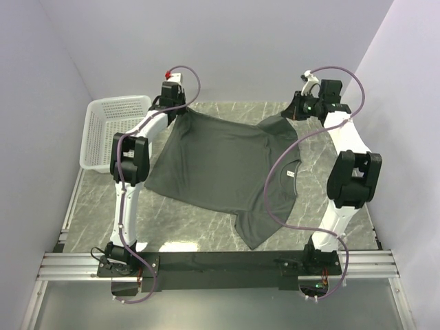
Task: Fold and stack the t-shirts
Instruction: Fold the tshirt
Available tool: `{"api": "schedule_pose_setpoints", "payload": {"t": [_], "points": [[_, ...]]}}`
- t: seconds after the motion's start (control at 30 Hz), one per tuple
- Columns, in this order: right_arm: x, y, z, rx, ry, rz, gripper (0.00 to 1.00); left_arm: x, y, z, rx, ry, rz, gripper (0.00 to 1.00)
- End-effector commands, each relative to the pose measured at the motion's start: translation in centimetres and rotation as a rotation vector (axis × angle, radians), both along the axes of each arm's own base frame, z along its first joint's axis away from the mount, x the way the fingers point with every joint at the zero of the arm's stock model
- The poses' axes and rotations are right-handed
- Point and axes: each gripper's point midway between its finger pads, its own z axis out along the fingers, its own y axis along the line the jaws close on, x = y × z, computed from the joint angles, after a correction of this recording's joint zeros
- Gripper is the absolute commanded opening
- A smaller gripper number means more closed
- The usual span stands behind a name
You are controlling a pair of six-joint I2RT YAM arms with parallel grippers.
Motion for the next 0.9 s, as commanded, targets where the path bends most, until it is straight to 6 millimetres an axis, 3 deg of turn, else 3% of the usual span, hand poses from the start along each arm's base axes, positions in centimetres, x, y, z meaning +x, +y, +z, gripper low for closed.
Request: {"api": "schedule_pose_setpoints", "payload": {"t": [0.0, 0.03, 0.1, 0.13, 0.17, 0.27, 0.6, 0.87], "points": [[-1.8, 1.4, 2.8, 0.018, -0.074, 0.059, 0.0, 0.2, -0.5, 5.0, 0.023, -0.127, -0.069, 0.0], [-2.1, 1.4, 3.2, 0.014, -0.081, 0.062, 0.0, -0.1, -0.4, 4.5, 0.033, -0.119, -0.078, 0.0], [-2.9, 1.6, 2.4, 0.01, -0.062, 0.071, 0.0, -0.3, -0.3, 5.3, 0.046, -0.143, -0.085, 0.0], [-3.3, 1.7, 2.8, 0.007, -0.072, 0.076, 0.0, -0.7, -0.2, 4.5, 0.055, -0.124, -0.088, 0.0], [-3.5, 1.7, 2.7, 0.005, -0.072, 0.08, 0.0, -0.7, -0.4, 5.8, 0.054, -0.167, -0.108, 0.0], [-4.4, 1.9, 2.6, 0.003, -0.07, 0.088, 0.0, -1.3, -0.3, 5.7, 0.066, -0.172, -0.122, 0.0], [-6.2, 2.4, 1.7, -0.005, -0.049, 0.103, 0.0, -3.2, 0.6, 8.5, 0.107, -0.246, -0.124, 0.0], [-7.8, 3.1, 1.9, -0.001, -0.056, 0.135, 0.0, -4.2, 1.5, 6.9, 0.151, -0.197, -0.11, 0.0]]}}
